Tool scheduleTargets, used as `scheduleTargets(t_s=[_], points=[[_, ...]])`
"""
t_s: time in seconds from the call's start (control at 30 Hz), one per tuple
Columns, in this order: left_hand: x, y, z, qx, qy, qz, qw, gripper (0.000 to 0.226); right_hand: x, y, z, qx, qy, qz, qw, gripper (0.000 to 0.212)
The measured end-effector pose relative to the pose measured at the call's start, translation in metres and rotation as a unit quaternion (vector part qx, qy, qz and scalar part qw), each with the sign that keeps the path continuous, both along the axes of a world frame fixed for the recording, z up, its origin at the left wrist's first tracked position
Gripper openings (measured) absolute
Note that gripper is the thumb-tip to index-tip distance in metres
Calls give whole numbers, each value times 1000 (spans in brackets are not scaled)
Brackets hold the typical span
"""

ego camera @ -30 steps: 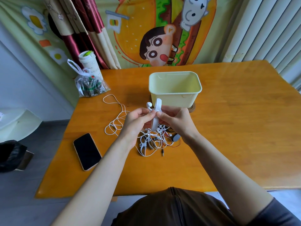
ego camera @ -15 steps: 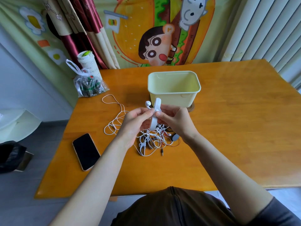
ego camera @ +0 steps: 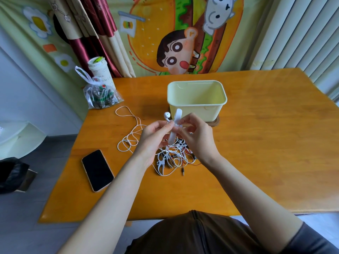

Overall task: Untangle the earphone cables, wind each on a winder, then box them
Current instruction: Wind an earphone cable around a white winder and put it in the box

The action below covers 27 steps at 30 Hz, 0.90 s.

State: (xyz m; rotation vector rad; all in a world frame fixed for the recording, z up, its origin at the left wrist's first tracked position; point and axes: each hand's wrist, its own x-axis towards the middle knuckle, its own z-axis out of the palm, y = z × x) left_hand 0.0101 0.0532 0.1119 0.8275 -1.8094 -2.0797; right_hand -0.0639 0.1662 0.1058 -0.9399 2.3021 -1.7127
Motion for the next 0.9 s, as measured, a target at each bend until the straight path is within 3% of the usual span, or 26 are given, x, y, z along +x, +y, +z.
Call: scheduleTargets(t_s=[0.57, 0.9], points=[[2, -5, 2, 29, -10, -2, 1000, 11, -8, 2, 3, 44, -65, 49, 996, 11], [-1, -7, 1, 17, -55, 61, 996, 15, -3, -1, 9, 61, -47, 68, 995, 15]])
